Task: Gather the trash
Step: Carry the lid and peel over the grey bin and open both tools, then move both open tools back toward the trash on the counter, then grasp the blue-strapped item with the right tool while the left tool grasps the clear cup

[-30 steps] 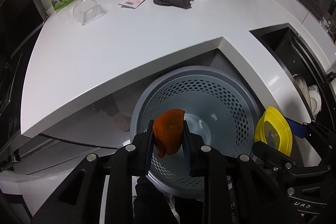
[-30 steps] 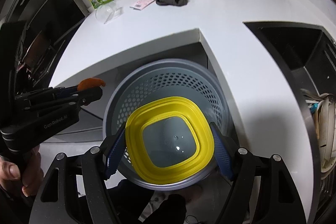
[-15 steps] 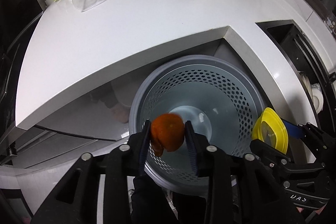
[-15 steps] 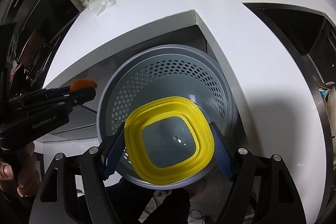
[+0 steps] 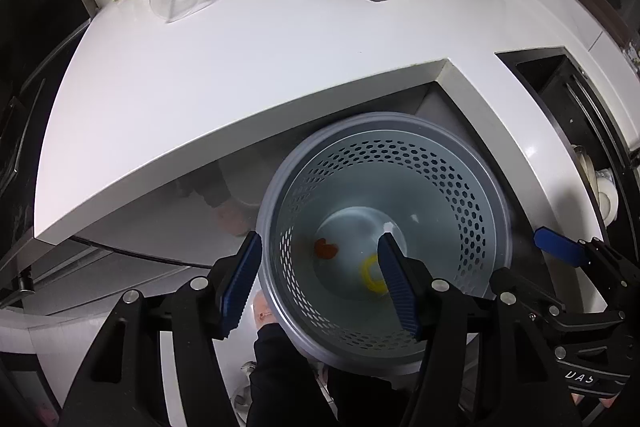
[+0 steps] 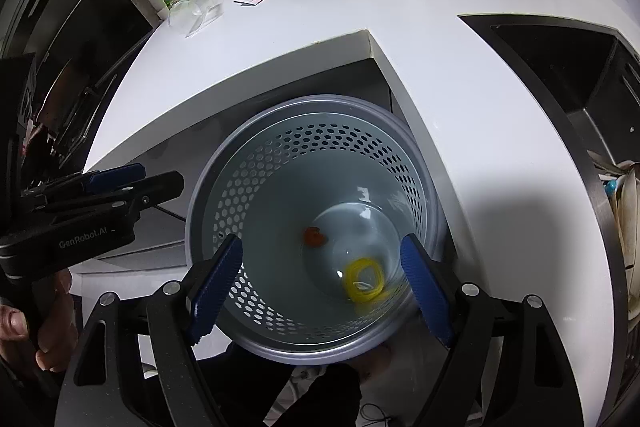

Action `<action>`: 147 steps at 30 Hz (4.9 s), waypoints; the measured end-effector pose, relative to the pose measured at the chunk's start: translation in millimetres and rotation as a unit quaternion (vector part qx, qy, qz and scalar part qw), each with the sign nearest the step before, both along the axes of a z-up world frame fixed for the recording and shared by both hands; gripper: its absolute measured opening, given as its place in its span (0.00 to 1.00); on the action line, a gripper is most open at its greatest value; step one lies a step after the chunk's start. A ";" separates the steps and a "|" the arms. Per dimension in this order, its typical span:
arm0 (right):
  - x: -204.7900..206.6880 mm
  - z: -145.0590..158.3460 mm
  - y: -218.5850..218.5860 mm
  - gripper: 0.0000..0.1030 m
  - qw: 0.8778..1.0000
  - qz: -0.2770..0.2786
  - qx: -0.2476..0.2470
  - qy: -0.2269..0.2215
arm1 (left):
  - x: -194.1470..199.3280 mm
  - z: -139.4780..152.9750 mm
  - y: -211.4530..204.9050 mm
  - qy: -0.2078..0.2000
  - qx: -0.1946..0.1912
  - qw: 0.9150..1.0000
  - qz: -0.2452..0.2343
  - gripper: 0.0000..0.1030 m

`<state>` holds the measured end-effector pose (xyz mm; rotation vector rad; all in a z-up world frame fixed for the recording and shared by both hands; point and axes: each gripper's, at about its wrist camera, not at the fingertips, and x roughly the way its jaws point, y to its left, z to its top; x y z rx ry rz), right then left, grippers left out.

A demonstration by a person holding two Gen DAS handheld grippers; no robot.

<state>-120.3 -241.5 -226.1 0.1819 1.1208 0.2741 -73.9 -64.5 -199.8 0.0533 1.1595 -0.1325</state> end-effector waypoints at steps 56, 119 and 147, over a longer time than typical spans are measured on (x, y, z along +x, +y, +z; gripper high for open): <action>99.5 84.5 62.1 0.75 0.995 -0.013 -0.014 -0.096 | 85.7 93.2 89.8 -0.123 -0.004 0.992 0.025 0.87; 365.5 37.0 115.6 0.58 0.975 -0.039 -0.145 -0.161 | 297.1 25.3 165.5 -0.118 -0.041 0.988 0.093 0.93; 343.5 64.8 110.6 0.18 0.979 -0.038 -0.083 -0.182 | 311.9 6.7 162.2 -0.098 -0.045 0.990 0.096 0.64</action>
